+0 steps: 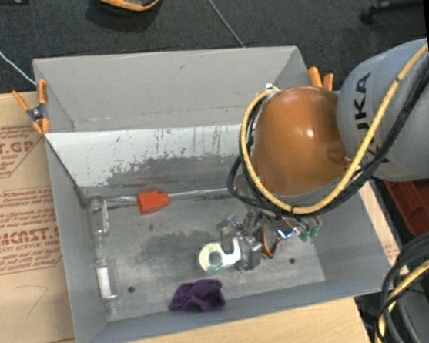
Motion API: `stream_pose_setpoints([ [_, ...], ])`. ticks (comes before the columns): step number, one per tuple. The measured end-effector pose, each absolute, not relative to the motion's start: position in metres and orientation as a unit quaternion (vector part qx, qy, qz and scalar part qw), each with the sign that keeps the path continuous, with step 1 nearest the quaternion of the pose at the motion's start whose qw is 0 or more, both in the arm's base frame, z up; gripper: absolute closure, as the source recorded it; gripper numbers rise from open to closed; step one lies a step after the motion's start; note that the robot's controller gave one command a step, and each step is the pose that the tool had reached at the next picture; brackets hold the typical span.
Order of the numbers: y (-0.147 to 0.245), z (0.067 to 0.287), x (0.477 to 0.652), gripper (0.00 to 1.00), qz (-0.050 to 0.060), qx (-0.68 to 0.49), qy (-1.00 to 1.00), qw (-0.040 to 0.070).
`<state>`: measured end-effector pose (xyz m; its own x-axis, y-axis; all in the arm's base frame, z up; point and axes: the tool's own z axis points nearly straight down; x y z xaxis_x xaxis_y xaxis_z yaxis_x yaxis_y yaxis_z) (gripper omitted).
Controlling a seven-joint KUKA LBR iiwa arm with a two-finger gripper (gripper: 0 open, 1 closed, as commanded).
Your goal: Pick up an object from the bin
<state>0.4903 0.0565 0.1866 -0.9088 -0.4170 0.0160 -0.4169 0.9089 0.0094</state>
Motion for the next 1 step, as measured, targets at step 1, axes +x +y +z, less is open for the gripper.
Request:
stream_pose_setpoints([
  [1,0.0156,0.2533,0.4977,1.00,-0.001,0.186,-0.982,0.001],
])
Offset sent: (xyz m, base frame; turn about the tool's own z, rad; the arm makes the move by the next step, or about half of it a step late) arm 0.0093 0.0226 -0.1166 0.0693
